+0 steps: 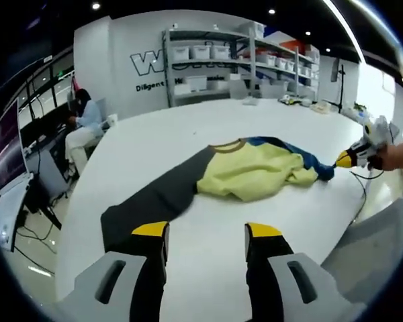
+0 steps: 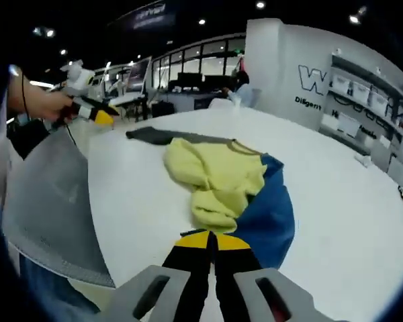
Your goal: Fold the garment on the visible template until the final outline fits inside the template.
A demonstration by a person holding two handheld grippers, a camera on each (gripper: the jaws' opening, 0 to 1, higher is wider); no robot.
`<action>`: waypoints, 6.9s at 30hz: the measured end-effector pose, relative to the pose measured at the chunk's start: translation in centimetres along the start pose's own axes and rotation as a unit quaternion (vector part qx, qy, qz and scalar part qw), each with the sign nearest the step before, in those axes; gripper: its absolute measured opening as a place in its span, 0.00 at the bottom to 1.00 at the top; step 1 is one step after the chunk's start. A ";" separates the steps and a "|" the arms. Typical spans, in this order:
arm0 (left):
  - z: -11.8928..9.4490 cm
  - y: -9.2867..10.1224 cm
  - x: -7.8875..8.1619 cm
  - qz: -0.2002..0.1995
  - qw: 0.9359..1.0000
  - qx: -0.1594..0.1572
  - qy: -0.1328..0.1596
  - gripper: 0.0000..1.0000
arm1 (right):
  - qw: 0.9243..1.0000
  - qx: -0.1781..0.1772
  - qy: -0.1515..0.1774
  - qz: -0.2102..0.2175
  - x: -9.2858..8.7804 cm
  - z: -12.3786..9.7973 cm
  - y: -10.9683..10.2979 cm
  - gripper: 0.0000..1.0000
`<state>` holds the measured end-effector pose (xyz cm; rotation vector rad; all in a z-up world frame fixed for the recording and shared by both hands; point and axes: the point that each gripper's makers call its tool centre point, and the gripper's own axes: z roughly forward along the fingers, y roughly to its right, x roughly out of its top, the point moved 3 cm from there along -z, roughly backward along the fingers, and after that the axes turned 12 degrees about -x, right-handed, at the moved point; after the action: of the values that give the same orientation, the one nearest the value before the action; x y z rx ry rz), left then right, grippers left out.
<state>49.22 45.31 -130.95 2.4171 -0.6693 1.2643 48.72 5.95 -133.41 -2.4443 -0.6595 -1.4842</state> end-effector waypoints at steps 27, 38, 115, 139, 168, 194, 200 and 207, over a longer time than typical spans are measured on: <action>0.9 0.2 0.2 -0.001 1.000 -0.009 0.002 0.48 | 0.992 0.033 -0.070 -0.100 -5.0 3.6 -5.2 0.07; 0.4 -0.2 -0.3 -0.009 1.000 -0.003 0.001 0.48 | 0.984 0.024 -0.099 -0.144 -7.9 4.8 -5.6 0.14; 3.5 2.0 1.6 0.007 0.999 -0.033 -0.013 0.46 | 0.926 -0.077 -0.237 -0.283 -9.8 -3.6 23.0 0.02; 2.9 1.4 1.2 -0.001 1.000 -0.024 -0.009 0.45 | 0.970 -0.062 -0.213 -0.096 -10.7 -0.7 18.8 0.04; 14.1 1.9 -0.5 0.012 0.987 -0.132 -0.096 0.43 | 0.987 0.086 -0.084 -0.107 -3.3 7.5 0.8 0.29; 17.8 -0.4 -0.3 -0.036 0.983 -0.141 -0.110 0.01 | 0.977 0.116 -0.121 -0.134 -4.1 9.5 -3.7 0.00; 17.1 -1.3 1.0 -0.031 0.983 -0.148 -0.107 0.01 | 0.975 0.210 -0.056 -0.042 0.5 8.0 -6.5 0.00; 16.9 -2.3 2.4 -0.015 0.984 -0.137 -0.116 0.04 | 0.971 0.236 -0.001 -0.029 5.8 7.8 -7.1 0.00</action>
<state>63.07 38.37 -138.39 2.3492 -0.8100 0.8238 53.84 16.84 -132.36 -2.0746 -0.9660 -1.1730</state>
